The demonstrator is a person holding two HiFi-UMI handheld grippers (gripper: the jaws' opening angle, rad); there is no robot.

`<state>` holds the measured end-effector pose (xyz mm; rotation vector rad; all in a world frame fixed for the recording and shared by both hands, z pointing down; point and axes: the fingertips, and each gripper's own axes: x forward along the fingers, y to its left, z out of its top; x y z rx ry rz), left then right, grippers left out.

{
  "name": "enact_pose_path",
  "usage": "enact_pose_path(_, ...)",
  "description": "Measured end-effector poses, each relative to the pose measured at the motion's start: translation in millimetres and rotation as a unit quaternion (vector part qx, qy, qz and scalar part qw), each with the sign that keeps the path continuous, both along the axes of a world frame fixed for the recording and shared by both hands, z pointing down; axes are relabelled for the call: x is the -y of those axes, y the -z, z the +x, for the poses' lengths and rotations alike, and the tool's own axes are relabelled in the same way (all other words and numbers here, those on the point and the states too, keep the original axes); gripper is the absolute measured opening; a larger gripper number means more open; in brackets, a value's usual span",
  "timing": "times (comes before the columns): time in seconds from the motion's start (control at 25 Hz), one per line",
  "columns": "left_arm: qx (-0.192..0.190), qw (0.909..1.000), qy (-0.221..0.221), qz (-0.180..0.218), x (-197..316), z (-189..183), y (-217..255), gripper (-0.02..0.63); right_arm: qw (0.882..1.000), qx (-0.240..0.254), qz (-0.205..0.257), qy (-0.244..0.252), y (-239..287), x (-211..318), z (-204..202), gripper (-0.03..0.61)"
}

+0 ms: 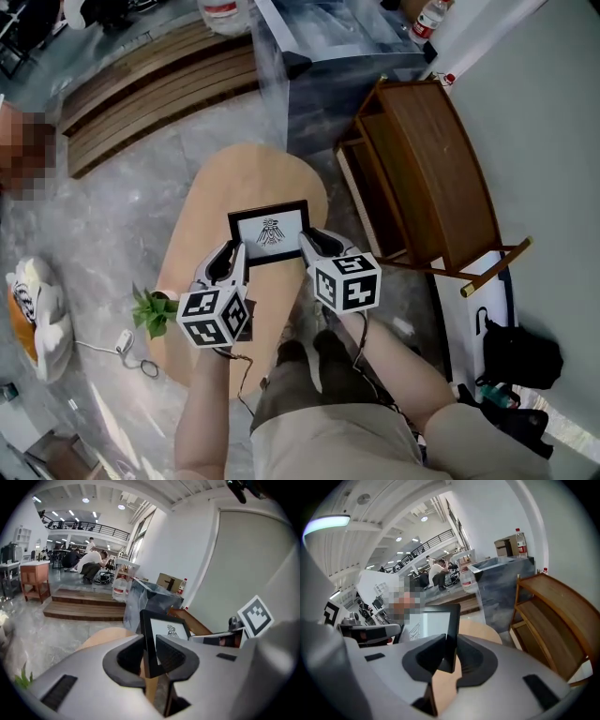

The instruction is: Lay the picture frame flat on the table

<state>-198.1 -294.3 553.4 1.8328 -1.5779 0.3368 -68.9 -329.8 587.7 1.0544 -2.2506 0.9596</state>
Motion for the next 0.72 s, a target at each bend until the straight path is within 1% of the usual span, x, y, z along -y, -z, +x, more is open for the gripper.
enact_pose_path(0.08, -0.019, 0.9996, 0.017, -0.014, 1.7, -2.1, -27.6, 0.078, 1.0, -0.006, -0.022, 0.0, -30.1, 1.5, -1.4, 0.054)
enact_pose_path(0.16, -0.026, 0.9989, 0.024, -0.03, 2.3, -2.7, -57.3, 0.077, 0.999, -0.011, -0.043, -0.001, -59.5, 3.0, -1.7, 0.054)
enact_pose_path(0.4, -0.031, 0.9964, 0.015, -0.078, -1.3, 2.6, -140.7, 0.077, 0.996, -0.032, -0.078, 0.003, -140.1, 4.7, 2.0, 0.052)
enact_pose_path(0.72, -0.04, 0.9889, 0.022, -0.142, -5.5, -7.3, -252.1, 0.077, 0.99, -0.061, -0.122, 0.019, -243.8, -4.1, -6.0, 0.052)
